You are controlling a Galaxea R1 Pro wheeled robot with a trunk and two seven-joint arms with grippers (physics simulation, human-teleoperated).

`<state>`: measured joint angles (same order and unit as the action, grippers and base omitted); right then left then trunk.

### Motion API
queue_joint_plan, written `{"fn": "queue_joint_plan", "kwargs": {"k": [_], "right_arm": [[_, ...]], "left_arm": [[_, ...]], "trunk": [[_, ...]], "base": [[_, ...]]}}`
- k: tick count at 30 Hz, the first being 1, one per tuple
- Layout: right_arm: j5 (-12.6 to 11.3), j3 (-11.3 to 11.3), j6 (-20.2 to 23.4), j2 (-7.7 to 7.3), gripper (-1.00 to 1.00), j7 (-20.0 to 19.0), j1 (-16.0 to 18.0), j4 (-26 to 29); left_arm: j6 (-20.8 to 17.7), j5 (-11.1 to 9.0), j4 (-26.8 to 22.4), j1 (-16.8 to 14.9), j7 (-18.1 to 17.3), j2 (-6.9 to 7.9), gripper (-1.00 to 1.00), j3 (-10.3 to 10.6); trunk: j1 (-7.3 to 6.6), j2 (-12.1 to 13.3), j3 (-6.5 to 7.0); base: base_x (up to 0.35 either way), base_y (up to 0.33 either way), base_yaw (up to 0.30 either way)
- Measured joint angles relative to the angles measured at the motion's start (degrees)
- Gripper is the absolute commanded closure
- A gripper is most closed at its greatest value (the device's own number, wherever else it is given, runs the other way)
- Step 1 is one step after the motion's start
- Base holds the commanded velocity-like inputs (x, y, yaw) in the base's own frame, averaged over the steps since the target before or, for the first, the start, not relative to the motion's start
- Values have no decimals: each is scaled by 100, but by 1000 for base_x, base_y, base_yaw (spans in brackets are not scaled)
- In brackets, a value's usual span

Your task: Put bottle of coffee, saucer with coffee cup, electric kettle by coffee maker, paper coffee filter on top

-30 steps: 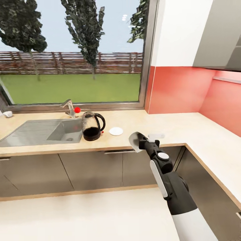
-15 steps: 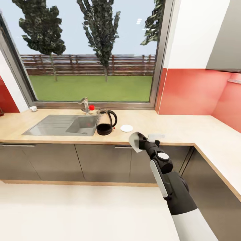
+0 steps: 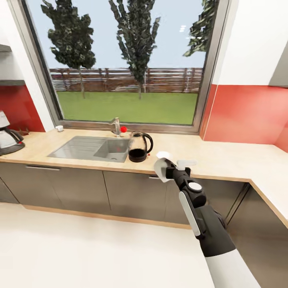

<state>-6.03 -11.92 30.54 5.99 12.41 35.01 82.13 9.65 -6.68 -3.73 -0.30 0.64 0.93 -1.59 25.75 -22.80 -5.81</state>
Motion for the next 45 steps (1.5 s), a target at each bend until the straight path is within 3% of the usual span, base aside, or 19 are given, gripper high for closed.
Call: {"fn": "queue_joint_plan", "kwargs": {"k": [1,5,6,7,9,21,45], "right_arm": [[0,-1,0,0,100,0,0,-1],[0,-1,0,0,100,0,0,-7],[0,1,0,0,100,0,0,-10],[-1,-1,0,0,100,0,0,-10],[0,-3,0,0,100,0,0,-16],[-1,-3,0,0,100,0,0,-19],[-1,-5,0,0,100,0,0,-28]], "left_arm": [[-3,-142,-300,-4,-2,55,-100,-5],[-3,-541,-568,-2,-4,279,-100,-13],[16,-1073,-610,4,-14,370,-100,-12],[21,-1225,-617,5,-19,386,-100,-3],[28,-1316,-623,6,-22,390,-100,3],[59,-1331,-635,6,-30,374,-100,30],[59,-1323,-635,6,-32,359,-100,54]], "trunk": [[0,0,7],[0,0,29],[0,0,35],[0,0,40],[0,0,52],[-1,0,84],[-1,0,110]], "base": [[0,0,219],[0,0,219],[0,0,219],[0,0,219],[0,0,219],[38,20,259],[229,203,271]]}}
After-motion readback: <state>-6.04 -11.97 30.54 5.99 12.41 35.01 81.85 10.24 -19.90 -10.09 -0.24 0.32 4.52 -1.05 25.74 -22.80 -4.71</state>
